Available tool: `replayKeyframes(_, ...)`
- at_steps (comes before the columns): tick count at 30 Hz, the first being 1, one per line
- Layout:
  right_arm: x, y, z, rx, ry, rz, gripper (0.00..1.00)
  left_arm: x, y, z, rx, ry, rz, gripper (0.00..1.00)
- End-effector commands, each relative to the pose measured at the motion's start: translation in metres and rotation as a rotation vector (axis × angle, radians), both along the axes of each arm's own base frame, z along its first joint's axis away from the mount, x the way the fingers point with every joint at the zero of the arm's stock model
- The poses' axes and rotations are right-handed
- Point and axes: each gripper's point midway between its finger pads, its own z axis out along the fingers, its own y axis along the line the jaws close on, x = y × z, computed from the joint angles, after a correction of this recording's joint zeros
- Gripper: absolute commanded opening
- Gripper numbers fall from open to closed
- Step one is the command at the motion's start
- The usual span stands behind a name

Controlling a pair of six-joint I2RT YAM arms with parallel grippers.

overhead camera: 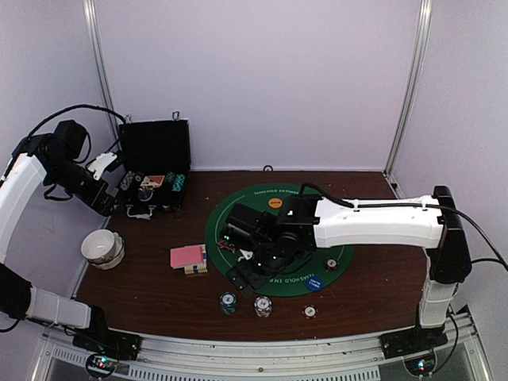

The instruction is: Distribute texas hold em gaming equipment

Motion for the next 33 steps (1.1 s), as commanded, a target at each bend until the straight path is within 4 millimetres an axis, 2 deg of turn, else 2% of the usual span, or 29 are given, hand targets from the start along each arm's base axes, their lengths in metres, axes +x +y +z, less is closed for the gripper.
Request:
replayKeyframes(1,-0.016,0.018,-0.007,0.001,0.027,0.068,0.99,0.000,0.001,0.014,0.010,-0.039,-0.010,0.97)
replayKeyframes(9,-0.028,0.025,-0.037,-0.056,0.057,0.138,0.99,-0.001,-0.001,0.017,0.005,-0.048,-0.016,0.98)
replayKeyframes(13,-0.039,0.028,-0.045,-0.056,0.084,0.173,0.99,-0.003,-0.001,0.019,0.004,-0.049,-0.019,0.98)
replayKeyframes(17,-0.042,0.029,-0.049,-0.065,0.097,0.182,0.98,-0.005,-0.001,0.020,0.006,-0.050,-0.019,0.98)
replayKeyframes(25,-0.044,0.015,-0.061,-0.106,0.108,0.165,0.92,-0.006,-0.001,0.022,0.005,-0.055,-0.019,0.97)
replayKeyframes(33,-0.039,-0.003,-0.067,-0.130,0.098,0.125,0.90,-0.006,-0.001,0.022,0.000,-0.053,-0.017,0.98)
